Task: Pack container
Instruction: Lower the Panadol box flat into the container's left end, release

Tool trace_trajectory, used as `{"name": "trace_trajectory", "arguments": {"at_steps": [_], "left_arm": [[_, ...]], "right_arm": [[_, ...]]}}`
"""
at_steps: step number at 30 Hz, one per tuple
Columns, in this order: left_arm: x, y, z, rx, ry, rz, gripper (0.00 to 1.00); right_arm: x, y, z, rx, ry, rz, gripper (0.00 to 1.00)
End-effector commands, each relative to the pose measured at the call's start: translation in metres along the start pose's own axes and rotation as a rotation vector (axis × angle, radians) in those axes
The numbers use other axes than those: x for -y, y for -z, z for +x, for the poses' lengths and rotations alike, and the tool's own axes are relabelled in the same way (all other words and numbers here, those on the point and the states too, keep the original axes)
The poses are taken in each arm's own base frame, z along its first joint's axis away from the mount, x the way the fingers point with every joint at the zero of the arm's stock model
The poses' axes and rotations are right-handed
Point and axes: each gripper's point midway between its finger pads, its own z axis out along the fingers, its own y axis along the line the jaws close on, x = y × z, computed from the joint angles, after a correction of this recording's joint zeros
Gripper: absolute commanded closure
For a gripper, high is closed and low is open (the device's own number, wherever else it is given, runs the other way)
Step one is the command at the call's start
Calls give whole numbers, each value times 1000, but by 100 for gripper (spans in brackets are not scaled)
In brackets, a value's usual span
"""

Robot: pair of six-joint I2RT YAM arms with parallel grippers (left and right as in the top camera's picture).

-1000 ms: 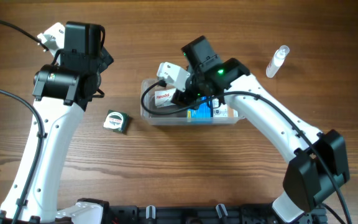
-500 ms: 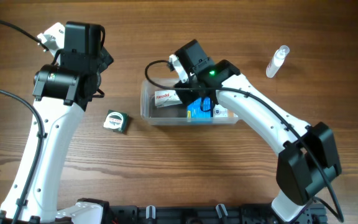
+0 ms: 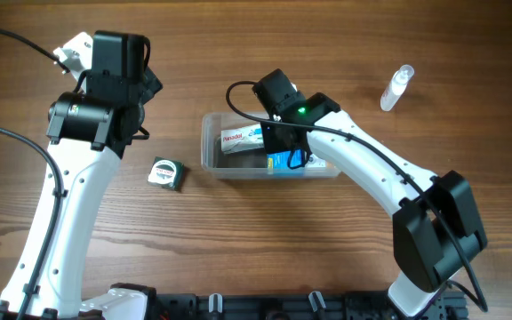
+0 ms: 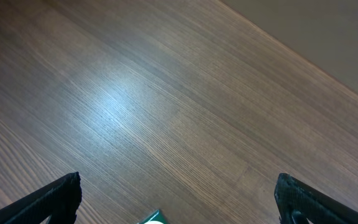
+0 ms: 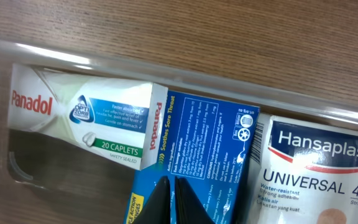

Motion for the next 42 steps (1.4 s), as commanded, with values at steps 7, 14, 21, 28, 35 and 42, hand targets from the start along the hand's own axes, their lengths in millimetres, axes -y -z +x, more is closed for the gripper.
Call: {"name": "trace_trajectory", "arguments": {"at_steps": [7, 14, 21, 28, 35, 42], "left_arm": [[-2, 2, -5, 19, 10, -7, 0], [-2, 2, -5, 19, 10, -7, 0], [-2, 2, -5, 19, 10, -7, 0], [-2, 2, -5, 20, 10, -7, 0], [-2, 2, -5, 19, 10, -7, 0], [-2, 2, -5, 19, 10, -7, 0]], "right_arm": [[1, -11, 0, 4, -20, 17, 96], [-1, -28, 7, -37, -40, 19, 96], [-12, -36, 6, -40, -40, -35, 96], [-44, -31, 7, -54, 114, -221, 96], [-45, -31, 5, -41, 140, -227, 95], [-35, -34, -7, 16, 197, -157, 71]]}}
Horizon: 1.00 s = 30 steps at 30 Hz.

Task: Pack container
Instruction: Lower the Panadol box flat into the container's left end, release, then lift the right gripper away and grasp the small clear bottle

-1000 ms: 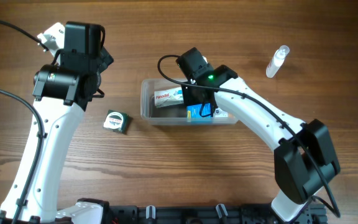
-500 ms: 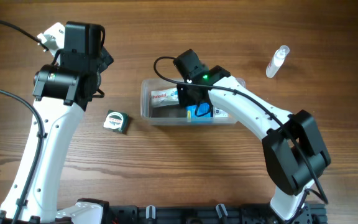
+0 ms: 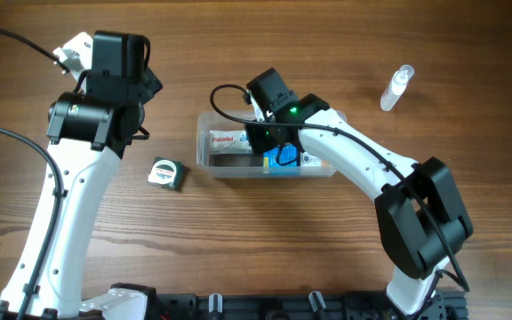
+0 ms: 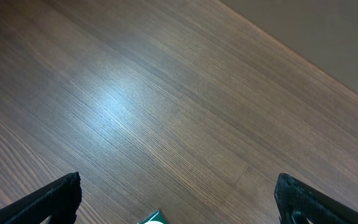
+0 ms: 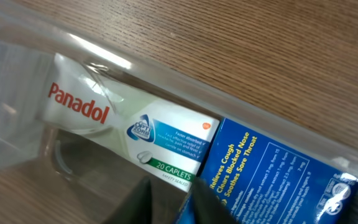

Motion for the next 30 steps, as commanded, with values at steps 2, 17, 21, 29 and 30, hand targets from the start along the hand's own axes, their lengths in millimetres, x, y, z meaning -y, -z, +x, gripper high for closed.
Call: {"name": "trace_trajectory", "arguments": {"at_steps": [2, 17, 21, 29, 30], "left_arm": [[-2, 2, -5, 19, 10, -7, 0], [-2, 2, -5, 19, 10, -7, 0], [-2, 2, -5, 19, 10, -7, 0], [-2, 2, -5, 19, 10, -7, 0], [-2, 2, -5, 19, 10, -7, 0]], "right_arm": [[13, -7, 3, -3, 40, 68, 71], [45, 135, -36, 262, -44, 111, 68], [95, 201, -28, 364, -181, 172, 56], [205, 262, -4, 465, -427, 419, 7], [212, 262, -1, 460, -444, 430, 7]]}}
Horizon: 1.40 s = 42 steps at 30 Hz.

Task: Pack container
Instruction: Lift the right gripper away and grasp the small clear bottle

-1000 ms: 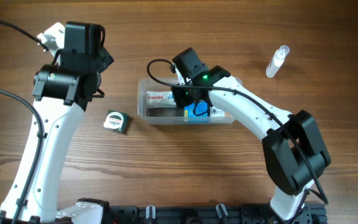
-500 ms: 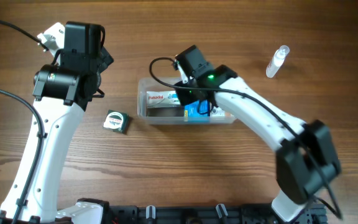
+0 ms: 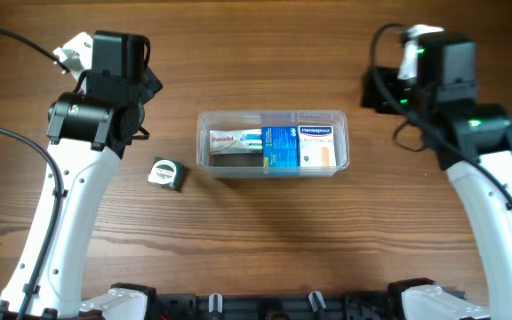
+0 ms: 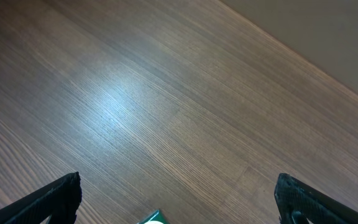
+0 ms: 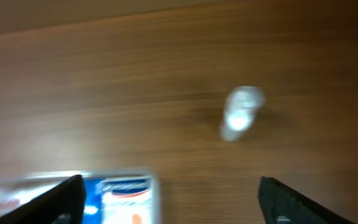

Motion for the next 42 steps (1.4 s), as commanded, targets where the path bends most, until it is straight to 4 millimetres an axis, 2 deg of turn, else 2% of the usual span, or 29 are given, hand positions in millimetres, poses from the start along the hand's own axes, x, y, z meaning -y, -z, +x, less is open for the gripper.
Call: {"name": "trace_trajectory", "arguments": {"at_steps": [1, 3, 8, 13, 18, 22, 28, 34, 36, 38, 42], "left_arm": [[-2, 2, -5, 19, 10, -7, 0], [-2, 2, -5, 19, 10, -7, 0], [-2, 2, -5, 19, 10, -7, 0], [-2, 2, -5, 19, 10, -7, 0], [-2, 2, -5, 19, 10, -7, 0], [-2, 2, -5, 19, 10, -7, 0], [-2, 2, -5, 19, 10, -7, 0], [-2, 2, -5, 19, 10, -7, 0], [-2, 2, -5, 19, 10, -7, 0], [-2, 2, -5, 19, 10, -7, 0], [-2, 2, -5, 19, 10, -7, 0]], "right_arm": [[36, -4, -6, 6, -55, 101, 7], [53, -11, -7, -3, -91, 134, 7], [66, -41, -11, -11, -108, 162, 1], [75, -95, -5, -51, -200, 184, 0], [80, -154, 11, -102, -192, 207, 1], [83, -180, 26, -142, -166, 218, 3], [94, -201, 37, -167, -122, 260, 11], [95, -204, 40, -177, -111, 257, 21], [94, -204, 38, -169, -90, 252, 29], [90, -205, 38, -175, -59, 223, 42], [87, -205, 41, -187, -62, 206, 42]]}}
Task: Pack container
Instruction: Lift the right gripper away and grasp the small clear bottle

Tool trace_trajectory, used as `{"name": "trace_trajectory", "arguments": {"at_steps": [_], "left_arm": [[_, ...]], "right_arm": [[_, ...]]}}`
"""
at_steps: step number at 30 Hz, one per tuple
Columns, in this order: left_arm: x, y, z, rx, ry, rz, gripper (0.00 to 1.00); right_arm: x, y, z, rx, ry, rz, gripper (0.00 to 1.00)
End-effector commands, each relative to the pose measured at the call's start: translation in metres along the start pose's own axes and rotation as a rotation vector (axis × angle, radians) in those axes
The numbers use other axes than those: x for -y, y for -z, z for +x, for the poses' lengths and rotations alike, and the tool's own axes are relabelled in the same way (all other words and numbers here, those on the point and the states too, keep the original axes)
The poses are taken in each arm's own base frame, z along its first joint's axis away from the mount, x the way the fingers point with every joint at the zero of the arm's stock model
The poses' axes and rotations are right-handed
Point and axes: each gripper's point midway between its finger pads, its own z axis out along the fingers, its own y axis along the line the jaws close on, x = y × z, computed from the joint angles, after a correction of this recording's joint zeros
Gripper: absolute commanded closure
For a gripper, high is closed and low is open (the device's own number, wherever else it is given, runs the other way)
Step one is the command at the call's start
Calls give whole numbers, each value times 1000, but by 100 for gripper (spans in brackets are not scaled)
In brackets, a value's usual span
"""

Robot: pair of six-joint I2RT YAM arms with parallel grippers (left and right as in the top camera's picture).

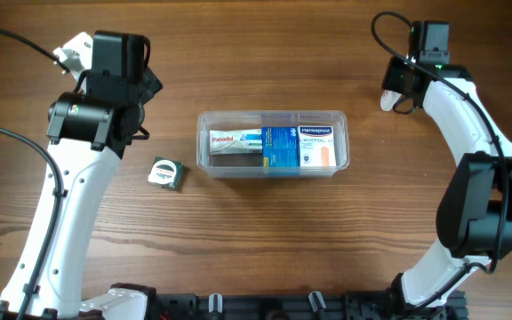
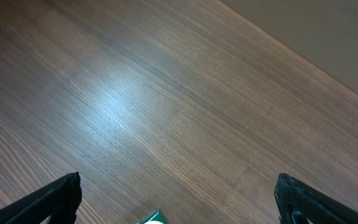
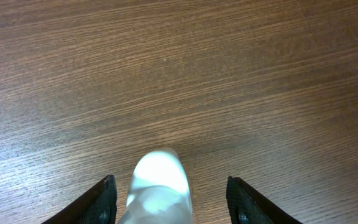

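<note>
A clear plastic container (image 1: 202,142) sits mid-table holding a white Panadol box (image 1: 236,140), a blue lozenge box (image 1: 280,146) and a Hansaplast box (image 1: 316,146) side by side. A small clear spray bottle (image 3: 160,190) lies at the far right, its end showing beside the wrist (image 1: 387,98). My right gripper (image 3: 171,185) is open with one finger on each side of the bottle, not touching it. My left gripper (image 2: 178,182) hangs open high over bare wood at the left.
A green tape measure (image 1: 165,172) lies left of the container; its corner (image 2: 153,218) shows at the bottom of the left wrist view. The table's far edge (image 2: 303,56) crosses the upper right of that view.
My right gripper was open and high at the right, with the bottle some way ahead. Now it is low over the bottle, fingers either side of it. The left arm has not moved.
My right gripper was shut, down in the container at the blue box. Then it was still there and the container stood a little further left. Then it was out, open, at the right, three boxes lying packed. Now it straddles the spray bottle.
</note>
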Motion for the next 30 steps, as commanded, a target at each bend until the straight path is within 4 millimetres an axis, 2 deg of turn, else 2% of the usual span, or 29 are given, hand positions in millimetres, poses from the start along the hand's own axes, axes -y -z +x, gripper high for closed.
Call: {"name": "trace_trajectory", "arguments": {"at_steps": [1, 4, 10, 17, 21, 30], "left_arm": [[-2, 2, -5, 19, 10, -7, 0], [-2, 2, -5, 19, 10, -7, 0], [-2, 2, -5, 19, 10, -7, 0], [-2, 2, -5, 19, 10, -7, 0], [-2, 2, -5, 19, 10, -7, 0], [-2, 2, -5, 19, 10, -7, 0]], "right_arm": [[-1, -7, 6, -25, 22, -14, 42], [-1, -7, 7, -30, 23, -13, 37], [0, -7, 12, -52, 23, -9, 38], [-1, -6, 14, -61, 24, -13, 51], [-8, -6, 16, -68, 22, -57, 55], [-8, -6, 18, -79, 24, -58, 57]]}}
